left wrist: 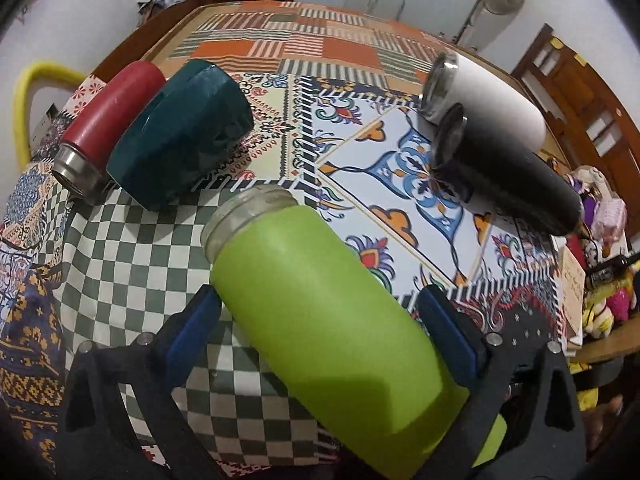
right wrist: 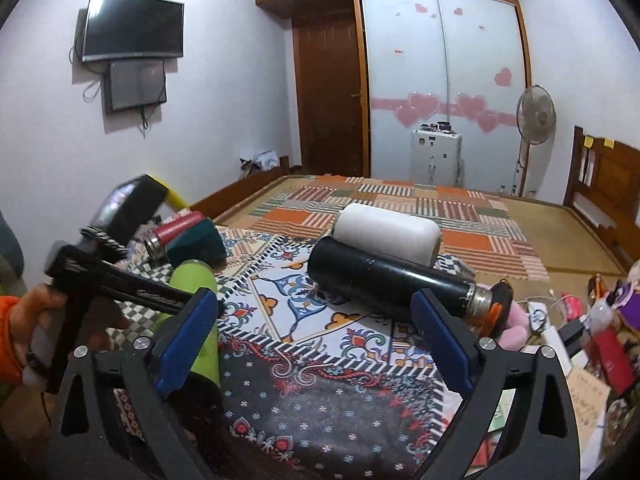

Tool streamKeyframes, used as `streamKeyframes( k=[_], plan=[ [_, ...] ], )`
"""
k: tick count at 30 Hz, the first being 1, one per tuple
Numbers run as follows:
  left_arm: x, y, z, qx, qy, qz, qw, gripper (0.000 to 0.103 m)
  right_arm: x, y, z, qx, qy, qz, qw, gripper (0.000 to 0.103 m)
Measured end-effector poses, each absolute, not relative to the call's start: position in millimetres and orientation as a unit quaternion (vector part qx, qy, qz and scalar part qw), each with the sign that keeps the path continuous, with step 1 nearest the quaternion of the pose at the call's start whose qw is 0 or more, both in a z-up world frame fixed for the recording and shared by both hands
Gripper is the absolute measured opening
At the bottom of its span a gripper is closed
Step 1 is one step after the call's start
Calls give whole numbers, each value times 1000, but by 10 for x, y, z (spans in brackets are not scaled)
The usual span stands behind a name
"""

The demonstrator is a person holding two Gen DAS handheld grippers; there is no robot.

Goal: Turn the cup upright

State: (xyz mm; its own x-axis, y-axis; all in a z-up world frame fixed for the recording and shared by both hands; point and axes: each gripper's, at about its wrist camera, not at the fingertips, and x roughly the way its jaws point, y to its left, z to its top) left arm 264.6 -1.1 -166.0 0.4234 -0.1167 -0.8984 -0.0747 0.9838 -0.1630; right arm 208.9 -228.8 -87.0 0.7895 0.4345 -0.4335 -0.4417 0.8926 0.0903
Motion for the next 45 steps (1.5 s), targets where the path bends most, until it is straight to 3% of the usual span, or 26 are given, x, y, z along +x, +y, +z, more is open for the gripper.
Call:
streamKeyframes(
  k=[4, 12, 20, 35, 45],
  plan=[
    [2713, 17, -1690, -105, 541, -9, 834, 94, 2105, -2325, -948, 10, 228, 234, 945, 101],
    [2862, -95, -1604, -92, 531, -53, 840, 68, 2154, -2357, -1008, 17, 238, 238, 941, 101],
    [2833, -297, -1402, -59, 502, -88, 859, 63, 2137, -2391, -970, 17, 236, 235, 943, 101],
    [1985, -374, -464, 30, 332, -108, 936, 62, 2067, -2293, -770, 34, 212, 260, 941, 101],
    [2120, -351, -485, 30, 322, -106, 940, 62, 2072, -2168, -774, 26, 207, 265, 941, 102]
  ],
)
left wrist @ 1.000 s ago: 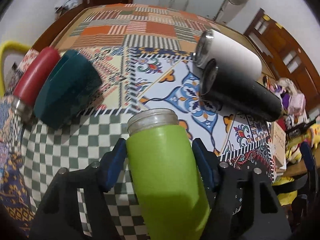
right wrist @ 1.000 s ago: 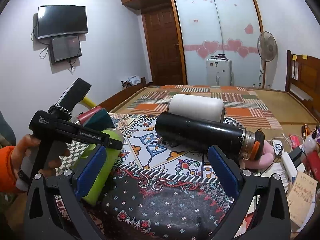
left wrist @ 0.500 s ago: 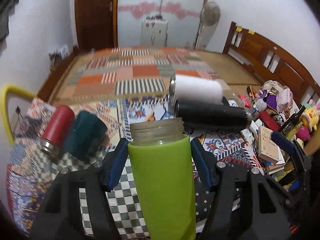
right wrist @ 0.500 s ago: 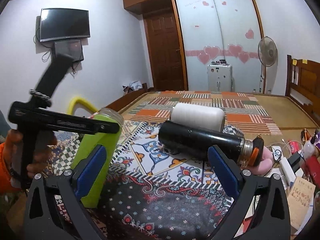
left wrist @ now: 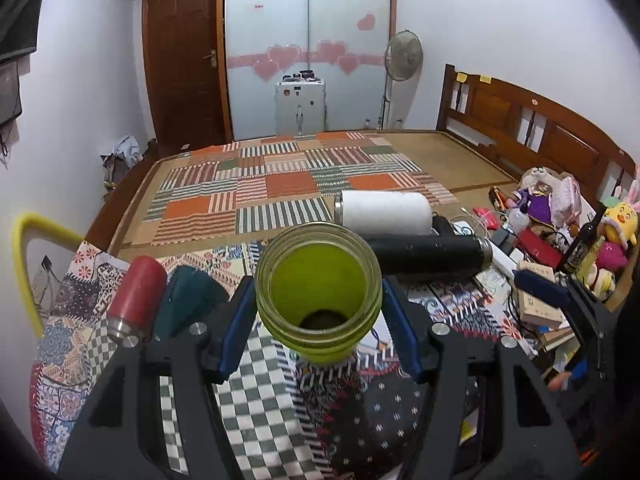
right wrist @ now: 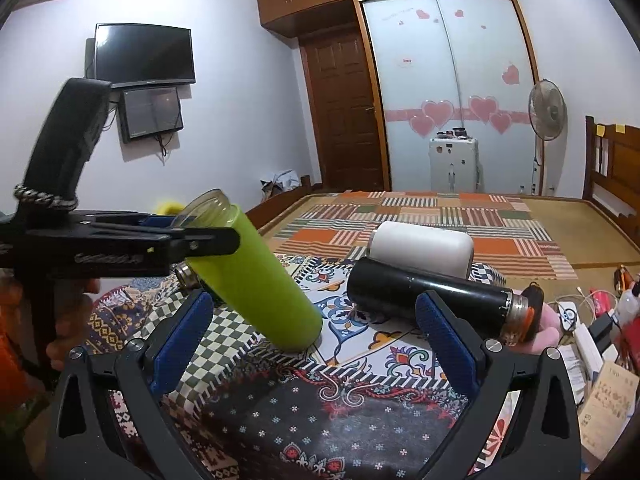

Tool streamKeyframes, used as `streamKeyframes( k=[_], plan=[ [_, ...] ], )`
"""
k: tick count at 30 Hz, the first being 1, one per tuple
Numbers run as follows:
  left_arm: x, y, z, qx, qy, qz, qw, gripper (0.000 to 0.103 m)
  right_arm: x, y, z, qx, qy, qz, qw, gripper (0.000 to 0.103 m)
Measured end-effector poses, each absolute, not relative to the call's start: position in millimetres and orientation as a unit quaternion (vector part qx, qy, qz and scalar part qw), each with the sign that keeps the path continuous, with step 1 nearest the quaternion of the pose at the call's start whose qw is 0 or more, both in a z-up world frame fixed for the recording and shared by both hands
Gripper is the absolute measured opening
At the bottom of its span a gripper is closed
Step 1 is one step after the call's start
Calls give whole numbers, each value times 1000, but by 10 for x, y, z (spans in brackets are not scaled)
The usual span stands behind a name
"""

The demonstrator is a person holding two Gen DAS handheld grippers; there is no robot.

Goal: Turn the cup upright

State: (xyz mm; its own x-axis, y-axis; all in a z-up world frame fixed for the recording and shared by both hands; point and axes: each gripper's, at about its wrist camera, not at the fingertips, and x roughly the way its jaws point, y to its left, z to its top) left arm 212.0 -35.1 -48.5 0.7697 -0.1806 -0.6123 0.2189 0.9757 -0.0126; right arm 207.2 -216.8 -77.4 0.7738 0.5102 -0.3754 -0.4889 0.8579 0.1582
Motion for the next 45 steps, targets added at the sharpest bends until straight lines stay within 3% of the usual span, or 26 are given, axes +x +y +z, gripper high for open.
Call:
streamKeyframes(
  k=[16, 20, 40, 45],
  plan=[
    [2175, -446, -534, 53, 314, -105, 942, 62, 2140, -2168, -836, 29, 222, 256, 940, 102],
    [2069, -465, -500, 60, 301, -99, 946, 67, 2081, -2168, -766, 26, 216, 250, 944, 102],
    [404, -30, 209, 16, 117, -34, 992, 70, 1121, -2178, 41, 23, 116, 211, 970, 103],
    [10, -11, 227, 7, 81, -25, 996, 79, 853, -2129, 167, 25, 92, 207, 974, 103]
  ],
)
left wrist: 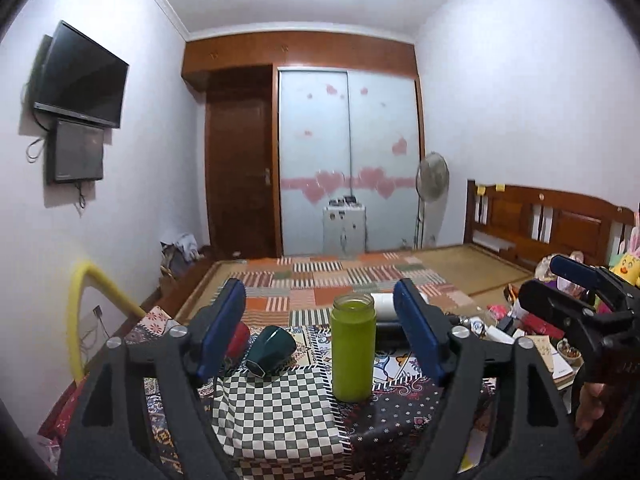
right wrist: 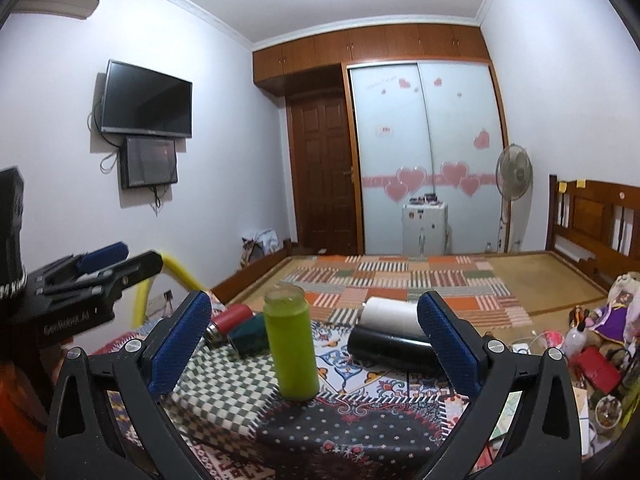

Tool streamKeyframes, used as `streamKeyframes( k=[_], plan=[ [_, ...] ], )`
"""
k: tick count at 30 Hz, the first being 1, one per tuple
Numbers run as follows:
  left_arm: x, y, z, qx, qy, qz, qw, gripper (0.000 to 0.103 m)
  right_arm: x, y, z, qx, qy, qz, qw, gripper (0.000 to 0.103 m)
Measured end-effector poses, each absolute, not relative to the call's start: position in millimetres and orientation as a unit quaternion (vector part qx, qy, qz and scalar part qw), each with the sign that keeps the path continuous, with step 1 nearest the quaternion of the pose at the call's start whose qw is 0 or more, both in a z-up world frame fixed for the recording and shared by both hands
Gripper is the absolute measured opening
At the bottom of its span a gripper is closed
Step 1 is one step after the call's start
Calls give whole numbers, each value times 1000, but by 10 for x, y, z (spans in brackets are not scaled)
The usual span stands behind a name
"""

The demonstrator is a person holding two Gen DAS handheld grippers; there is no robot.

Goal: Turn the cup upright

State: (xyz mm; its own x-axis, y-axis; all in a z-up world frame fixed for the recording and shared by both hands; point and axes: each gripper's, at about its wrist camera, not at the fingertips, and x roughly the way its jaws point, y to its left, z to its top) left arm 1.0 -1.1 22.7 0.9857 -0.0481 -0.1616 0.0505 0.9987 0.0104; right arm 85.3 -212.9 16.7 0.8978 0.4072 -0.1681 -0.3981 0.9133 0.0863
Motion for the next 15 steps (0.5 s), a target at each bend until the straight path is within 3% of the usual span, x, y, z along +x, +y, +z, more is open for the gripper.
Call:
streamKeyframes(
  k=[9, 15],
  plan=[
    [-373, -9, 197, -2, 50, -12, 999, 99, 578, -2037, 209, 10, 72, 192, 979, 103],
    [-474, -37, 171, -1, 35, -4, 999, 103, 536, -2041, 176, 10, 69, 181, 981, 103]
  ],
)
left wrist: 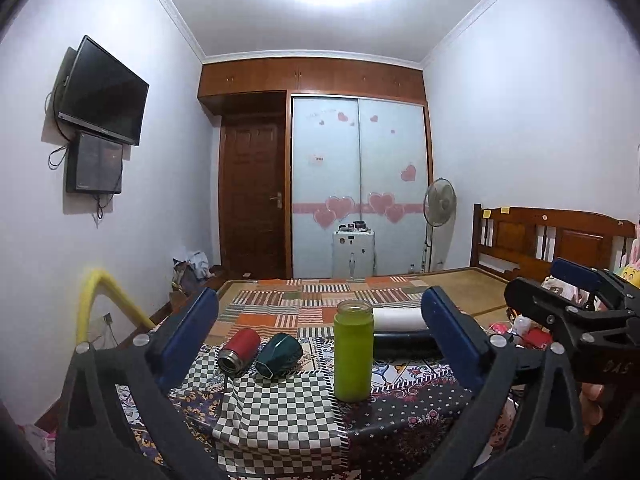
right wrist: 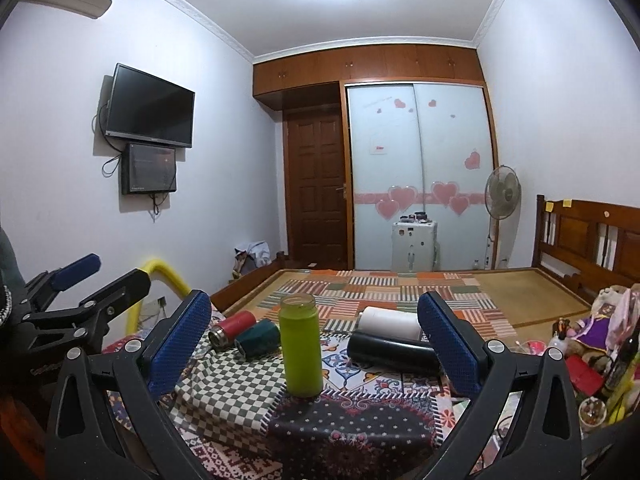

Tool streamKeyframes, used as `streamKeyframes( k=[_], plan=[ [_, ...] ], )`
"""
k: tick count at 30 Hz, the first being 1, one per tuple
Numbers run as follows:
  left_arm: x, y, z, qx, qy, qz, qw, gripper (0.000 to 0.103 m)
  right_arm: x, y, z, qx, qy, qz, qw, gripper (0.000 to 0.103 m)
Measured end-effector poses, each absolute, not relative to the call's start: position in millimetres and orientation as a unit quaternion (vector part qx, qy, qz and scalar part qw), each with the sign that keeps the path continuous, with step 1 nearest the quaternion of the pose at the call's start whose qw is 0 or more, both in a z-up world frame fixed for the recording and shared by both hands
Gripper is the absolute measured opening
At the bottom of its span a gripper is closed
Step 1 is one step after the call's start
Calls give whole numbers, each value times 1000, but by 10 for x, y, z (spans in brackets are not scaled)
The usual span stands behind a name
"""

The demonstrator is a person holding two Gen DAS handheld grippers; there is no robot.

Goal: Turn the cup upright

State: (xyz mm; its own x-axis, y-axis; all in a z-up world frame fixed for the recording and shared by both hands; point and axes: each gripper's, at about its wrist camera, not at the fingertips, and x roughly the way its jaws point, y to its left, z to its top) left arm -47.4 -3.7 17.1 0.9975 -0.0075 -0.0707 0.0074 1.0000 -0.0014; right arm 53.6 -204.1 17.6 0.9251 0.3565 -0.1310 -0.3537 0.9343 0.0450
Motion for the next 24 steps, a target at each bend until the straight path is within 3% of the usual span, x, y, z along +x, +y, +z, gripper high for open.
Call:
streamKeyframes(
  k=[24],
  plan=[
    [-449, -21, 101, -10, 45, -6, 999, 103, 468, -2064, 138, 12, 69, 168, 983, 103]
  ],
)
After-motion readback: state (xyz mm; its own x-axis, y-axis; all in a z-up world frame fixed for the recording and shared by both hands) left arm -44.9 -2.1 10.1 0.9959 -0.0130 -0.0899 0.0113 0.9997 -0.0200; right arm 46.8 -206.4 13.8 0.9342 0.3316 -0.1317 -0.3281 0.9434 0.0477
